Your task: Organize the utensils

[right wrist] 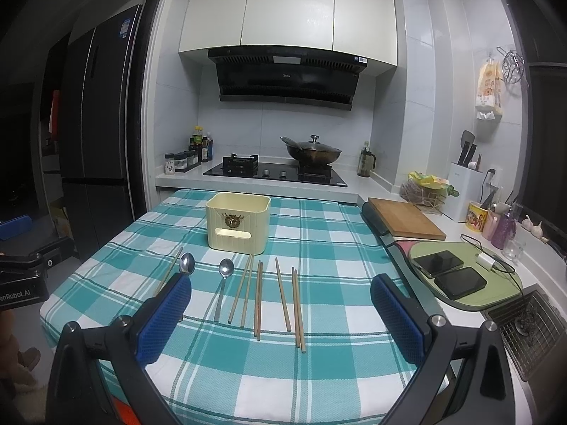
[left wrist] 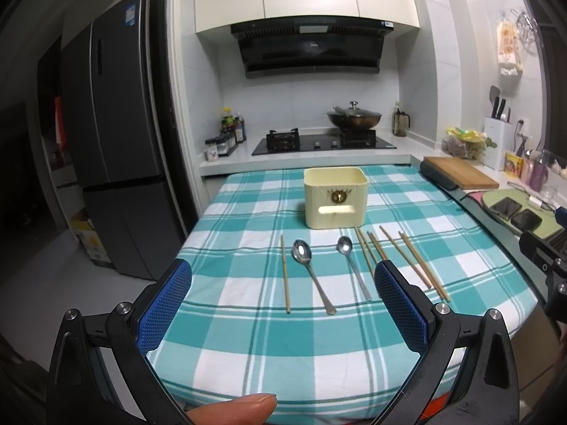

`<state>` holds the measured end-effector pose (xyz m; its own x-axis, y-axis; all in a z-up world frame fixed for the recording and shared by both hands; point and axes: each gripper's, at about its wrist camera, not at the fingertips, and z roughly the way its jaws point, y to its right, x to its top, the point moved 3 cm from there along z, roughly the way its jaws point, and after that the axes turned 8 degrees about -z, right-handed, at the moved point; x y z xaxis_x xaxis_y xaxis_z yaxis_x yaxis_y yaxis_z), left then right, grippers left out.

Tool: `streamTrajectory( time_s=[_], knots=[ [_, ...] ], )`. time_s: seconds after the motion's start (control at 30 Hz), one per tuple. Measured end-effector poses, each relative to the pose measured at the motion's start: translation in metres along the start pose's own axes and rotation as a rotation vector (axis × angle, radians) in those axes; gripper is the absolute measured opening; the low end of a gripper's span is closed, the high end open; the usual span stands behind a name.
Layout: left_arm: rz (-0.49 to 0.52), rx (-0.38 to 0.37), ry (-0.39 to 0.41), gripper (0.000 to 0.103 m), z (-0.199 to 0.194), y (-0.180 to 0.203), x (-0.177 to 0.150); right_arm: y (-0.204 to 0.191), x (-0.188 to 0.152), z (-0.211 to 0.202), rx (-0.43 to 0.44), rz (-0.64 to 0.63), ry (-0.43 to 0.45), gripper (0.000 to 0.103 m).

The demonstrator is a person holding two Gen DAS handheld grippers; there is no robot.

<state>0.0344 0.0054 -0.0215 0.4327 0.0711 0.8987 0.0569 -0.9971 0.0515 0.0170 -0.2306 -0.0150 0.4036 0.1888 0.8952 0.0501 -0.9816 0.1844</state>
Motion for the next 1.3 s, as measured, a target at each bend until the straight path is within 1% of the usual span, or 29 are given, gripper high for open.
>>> streamTrajectory(
  time_s=[0.3, 1.0, 1.3],
  knots=[
    [-0.003, 0.000, -0.002, 0.103, 0.0006, 0.0014, -0.0007, 0.0045, -0.0003, -0.0004, -0.003, 0.006, 0.010, 0.103],
    [-0.004, -0.007, -0.018, 0.103, 0.0023, 0.0051, -0.0022, 0.0069, -0.0020, 0.0042, -0.024, 0.015, -0.017, 0.103],
    [-0.015, -0.006, -0.027, 0.103, 0.0062, 0.0040, 0.0030, 0.0072, 0.0008, 0.0067, -0.041, 0.001, -0.018, 0.103]
  ],
)
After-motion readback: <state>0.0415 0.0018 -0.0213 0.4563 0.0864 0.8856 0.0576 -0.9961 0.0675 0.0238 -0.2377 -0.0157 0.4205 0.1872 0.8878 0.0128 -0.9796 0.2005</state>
